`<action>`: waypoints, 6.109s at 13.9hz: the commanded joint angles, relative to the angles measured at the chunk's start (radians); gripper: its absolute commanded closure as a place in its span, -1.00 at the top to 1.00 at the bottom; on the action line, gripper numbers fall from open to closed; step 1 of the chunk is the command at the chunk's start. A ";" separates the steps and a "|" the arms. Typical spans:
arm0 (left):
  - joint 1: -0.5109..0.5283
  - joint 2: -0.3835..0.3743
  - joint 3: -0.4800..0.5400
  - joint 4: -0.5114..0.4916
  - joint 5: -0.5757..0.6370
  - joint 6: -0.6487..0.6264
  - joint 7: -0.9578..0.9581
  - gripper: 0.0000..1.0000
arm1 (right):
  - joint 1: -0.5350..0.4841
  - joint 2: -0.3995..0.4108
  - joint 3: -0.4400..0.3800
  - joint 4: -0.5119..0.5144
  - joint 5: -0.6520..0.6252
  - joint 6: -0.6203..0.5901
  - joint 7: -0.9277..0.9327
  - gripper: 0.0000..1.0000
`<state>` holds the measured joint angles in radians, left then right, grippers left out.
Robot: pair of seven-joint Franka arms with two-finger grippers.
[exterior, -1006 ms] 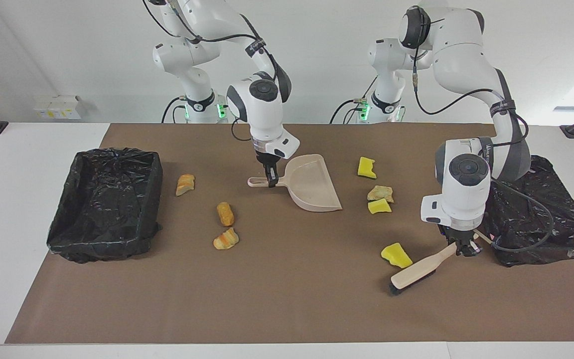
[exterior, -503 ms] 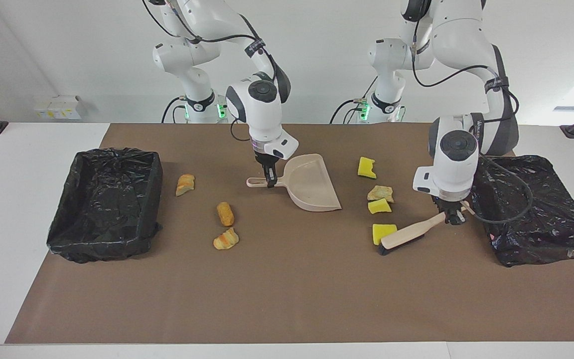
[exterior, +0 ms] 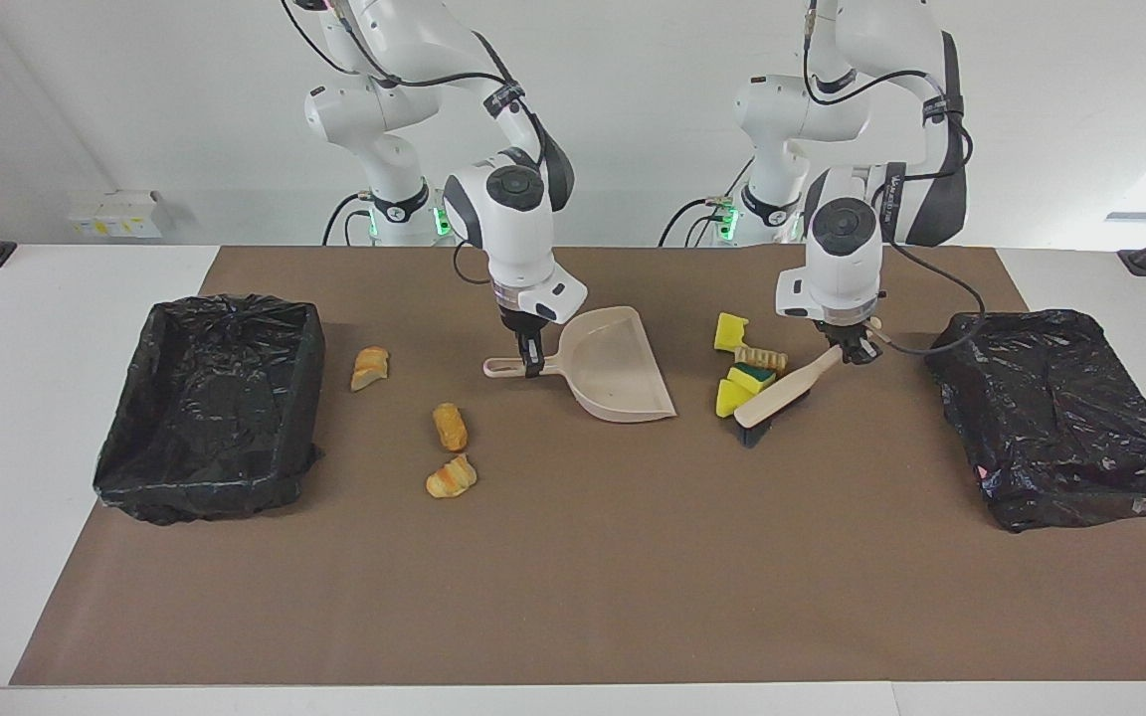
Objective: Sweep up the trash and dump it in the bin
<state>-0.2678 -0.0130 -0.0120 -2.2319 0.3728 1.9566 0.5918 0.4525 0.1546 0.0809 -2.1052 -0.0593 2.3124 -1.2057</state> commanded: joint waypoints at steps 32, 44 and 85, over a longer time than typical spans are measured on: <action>-0.321 -0.114 0.009 -0.144 -0.623 0.070 -0.988 -1.00 | 0.141 -0.087 0.003 -0.055 -0.271 -0.195 0.577 -1.00; -0.374 -0.209 0.014 -0.057 -0.629 -0.344 -1.484 -1.00 | 0.108 -0.093 0.000 -0.026 -0.271 -0.228 0.543 -1.00; -0.452 -0.053 -0.006 0.153 -0.650 -0.254 -1.072 -1.00 | 0.028 -0.017 0.003 -0.012 -0.295 -0.111 0.380 -1.00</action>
<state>-0.7374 -0.0200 -0.0161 -2.0803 -0.2620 1.7469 -0.4912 0.4875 0.1241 0.0747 -2.1192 -0.3538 2.1912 -0.8306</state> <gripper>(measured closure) 0.736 0.687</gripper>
